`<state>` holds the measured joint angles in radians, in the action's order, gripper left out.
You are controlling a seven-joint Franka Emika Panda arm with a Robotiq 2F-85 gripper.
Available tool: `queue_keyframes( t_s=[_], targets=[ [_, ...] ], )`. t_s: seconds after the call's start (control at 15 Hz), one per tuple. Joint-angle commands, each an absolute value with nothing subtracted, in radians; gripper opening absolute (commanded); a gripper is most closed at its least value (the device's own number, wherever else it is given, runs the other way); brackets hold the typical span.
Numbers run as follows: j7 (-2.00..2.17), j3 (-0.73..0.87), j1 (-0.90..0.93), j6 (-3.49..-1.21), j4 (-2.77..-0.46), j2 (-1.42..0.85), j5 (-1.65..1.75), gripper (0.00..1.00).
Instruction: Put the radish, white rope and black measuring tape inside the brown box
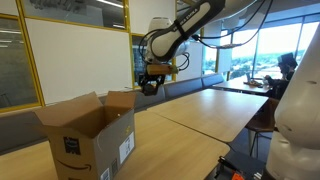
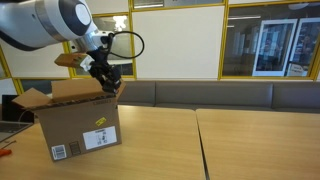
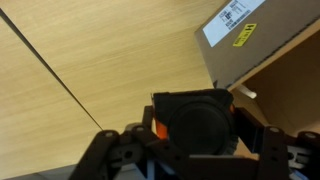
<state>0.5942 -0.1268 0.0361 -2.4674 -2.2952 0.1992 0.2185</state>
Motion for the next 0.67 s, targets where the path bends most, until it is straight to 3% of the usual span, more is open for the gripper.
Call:
queue_keyframes(
  t_s=[0.0, 0.6],
  targets=[
    [0.628, -0.191, 0.048, -2.442, -2.240, 0.219, 0.235, 0.56],
    [0.567, -0.248, 0.129, -2.504, -2.140, 0.049, 0.154, 0.56]
  ],
)
